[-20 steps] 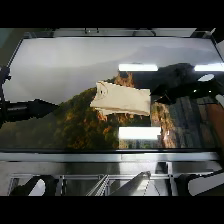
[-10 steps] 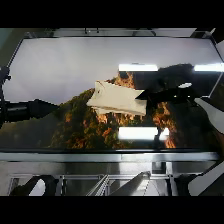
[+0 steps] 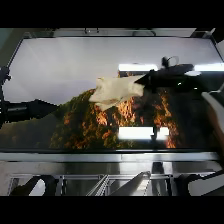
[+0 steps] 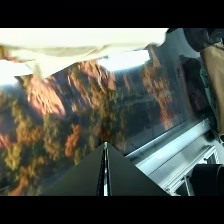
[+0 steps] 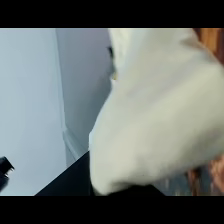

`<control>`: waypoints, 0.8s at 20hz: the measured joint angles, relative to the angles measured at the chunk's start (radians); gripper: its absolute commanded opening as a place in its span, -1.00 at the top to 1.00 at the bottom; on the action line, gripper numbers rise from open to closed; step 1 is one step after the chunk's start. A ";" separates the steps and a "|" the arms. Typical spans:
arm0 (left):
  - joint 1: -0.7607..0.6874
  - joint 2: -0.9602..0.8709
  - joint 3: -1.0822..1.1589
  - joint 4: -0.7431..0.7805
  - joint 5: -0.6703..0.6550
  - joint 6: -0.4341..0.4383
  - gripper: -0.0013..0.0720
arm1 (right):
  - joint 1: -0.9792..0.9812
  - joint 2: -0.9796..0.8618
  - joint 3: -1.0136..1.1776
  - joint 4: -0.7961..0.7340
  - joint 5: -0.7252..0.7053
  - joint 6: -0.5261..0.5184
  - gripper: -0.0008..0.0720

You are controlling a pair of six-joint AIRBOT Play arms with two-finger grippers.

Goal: Fold the shirts.

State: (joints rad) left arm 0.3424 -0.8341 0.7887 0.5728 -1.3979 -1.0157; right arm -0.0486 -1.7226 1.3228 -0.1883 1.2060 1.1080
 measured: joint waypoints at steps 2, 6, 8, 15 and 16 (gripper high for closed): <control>0.000 0.000 0.000 0.000 0.000 0.000 0.87 | -0.101 0.107 0.004 -0.040 -0.035 0.049 0.93; 0.000 0.000 0.000 0.000 -0.008 0.000 0.87 | -0.383 0.307 0.008 -0.289 -0.063 0.232 0.93; 0.000 0.000 0.000 0.000 -0.009 0.000 0.87 | -0.544 0.386 0.008 -0.443 -0.050 0.335 0.93; 0.000 0.000 0.000 0.000 -0.015 0.000 0.87 | -0.967 0.580 -0.057 -1.068 0.089 0.634 0.93; 0.000 0.000 0.000 0.000 -0.015 0.001 0.87 | -1.000 0.601 -0.085 -1.144 0.100 0.655 0.93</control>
State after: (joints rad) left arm 0.3420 -0.8341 0.7883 0.5728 -1.4132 -1.0149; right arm -1.0485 -1.1217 1.2373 -1.3327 1.3064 1.7630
